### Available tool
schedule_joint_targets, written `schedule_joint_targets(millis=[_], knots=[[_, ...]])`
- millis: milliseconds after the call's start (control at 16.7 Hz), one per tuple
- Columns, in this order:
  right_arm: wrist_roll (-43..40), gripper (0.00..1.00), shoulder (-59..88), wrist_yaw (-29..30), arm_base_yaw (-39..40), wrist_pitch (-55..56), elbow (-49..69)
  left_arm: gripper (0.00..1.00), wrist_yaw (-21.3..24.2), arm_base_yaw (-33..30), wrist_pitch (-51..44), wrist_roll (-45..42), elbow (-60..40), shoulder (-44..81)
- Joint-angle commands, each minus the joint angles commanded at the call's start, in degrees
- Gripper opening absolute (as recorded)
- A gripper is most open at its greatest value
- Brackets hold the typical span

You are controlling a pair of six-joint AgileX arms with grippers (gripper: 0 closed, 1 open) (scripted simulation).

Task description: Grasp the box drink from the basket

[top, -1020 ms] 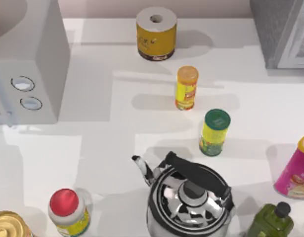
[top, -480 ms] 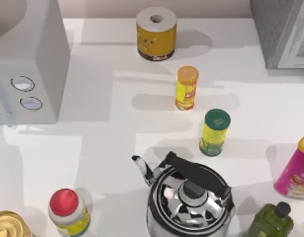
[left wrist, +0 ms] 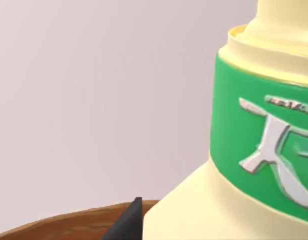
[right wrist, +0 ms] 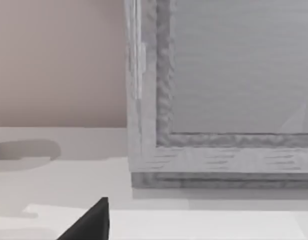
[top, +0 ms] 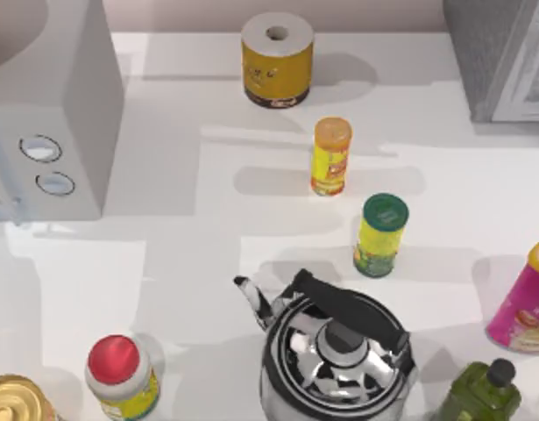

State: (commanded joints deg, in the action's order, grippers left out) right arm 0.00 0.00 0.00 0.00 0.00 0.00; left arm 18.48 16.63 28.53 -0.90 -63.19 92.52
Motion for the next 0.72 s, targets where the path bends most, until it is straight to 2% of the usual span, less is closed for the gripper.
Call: schedule_joint_targets(millis=[420,720], knots=[[0.00,1.00,0.00,0.00,0.00,0.00,0.00,0.00,-0.84,0.03,-0.47,0.15,-2.32,-1.29],[0.00,1.00,0.00,0.00,0.00,0.00,0.00,0.00,-4.67,-0.57,-2.41,0.79,-14.78,-2.21]])
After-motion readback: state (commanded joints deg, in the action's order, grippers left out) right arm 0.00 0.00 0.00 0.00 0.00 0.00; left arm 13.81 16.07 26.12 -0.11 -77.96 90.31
